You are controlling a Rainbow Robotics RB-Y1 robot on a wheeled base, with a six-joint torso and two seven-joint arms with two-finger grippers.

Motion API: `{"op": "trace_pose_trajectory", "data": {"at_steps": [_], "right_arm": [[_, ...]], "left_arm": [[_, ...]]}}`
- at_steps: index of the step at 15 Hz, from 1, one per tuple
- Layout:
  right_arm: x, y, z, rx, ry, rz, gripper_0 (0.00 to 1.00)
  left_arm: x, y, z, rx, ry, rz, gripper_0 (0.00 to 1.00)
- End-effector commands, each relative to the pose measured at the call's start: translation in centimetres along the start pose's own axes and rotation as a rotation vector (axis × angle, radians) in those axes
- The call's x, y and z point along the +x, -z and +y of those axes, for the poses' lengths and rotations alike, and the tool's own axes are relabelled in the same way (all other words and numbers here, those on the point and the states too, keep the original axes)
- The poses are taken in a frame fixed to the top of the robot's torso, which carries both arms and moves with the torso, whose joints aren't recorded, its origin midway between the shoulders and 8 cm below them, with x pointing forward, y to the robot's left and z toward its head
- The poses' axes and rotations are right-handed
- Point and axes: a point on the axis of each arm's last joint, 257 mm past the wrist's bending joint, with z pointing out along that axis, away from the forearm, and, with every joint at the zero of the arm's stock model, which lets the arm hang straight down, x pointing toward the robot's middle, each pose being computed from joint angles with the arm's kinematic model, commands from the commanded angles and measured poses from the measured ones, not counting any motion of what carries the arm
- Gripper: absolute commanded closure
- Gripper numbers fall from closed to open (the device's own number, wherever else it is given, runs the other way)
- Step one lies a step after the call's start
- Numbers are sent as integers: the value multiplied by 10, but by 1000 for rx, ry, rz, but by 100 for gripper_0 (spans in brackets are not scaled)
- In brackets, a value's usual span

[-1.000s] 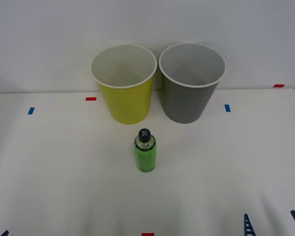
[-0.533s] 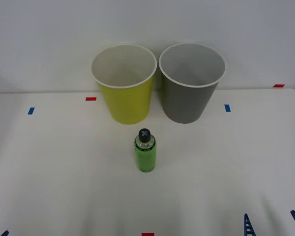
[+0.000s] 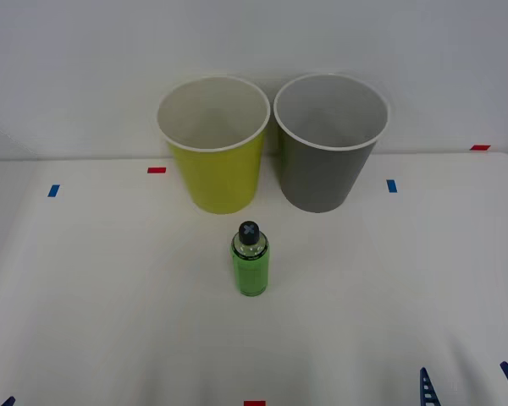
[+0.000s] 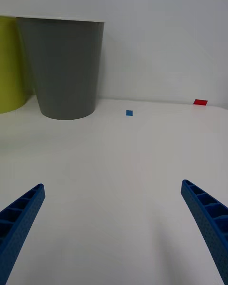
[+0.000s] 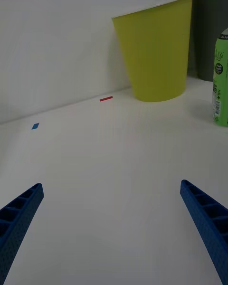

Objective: Put cans in the gray bin and PET bottles in the light green bin.

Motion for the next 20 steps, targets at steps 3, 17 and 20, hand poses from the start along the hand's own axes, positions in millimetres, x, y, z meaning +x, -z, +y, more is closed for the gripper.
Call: {"op": "trace_pose_trajectory", "data": {"at_steps": [3, 17, 20], "right_arm": [[0, 0, 0, 0, 0, 0, 0], [0, 0, 0, 0, 0, 0, 0], [0, 0, 0, 0, 0, 0, 0]], "left_arm": [[0, 0, 0, 0, 0, 0, 0], [0, 0, 0, 0, 0, 0, 0], [0, 0, 0, 0, 0, 0, 0]]}}
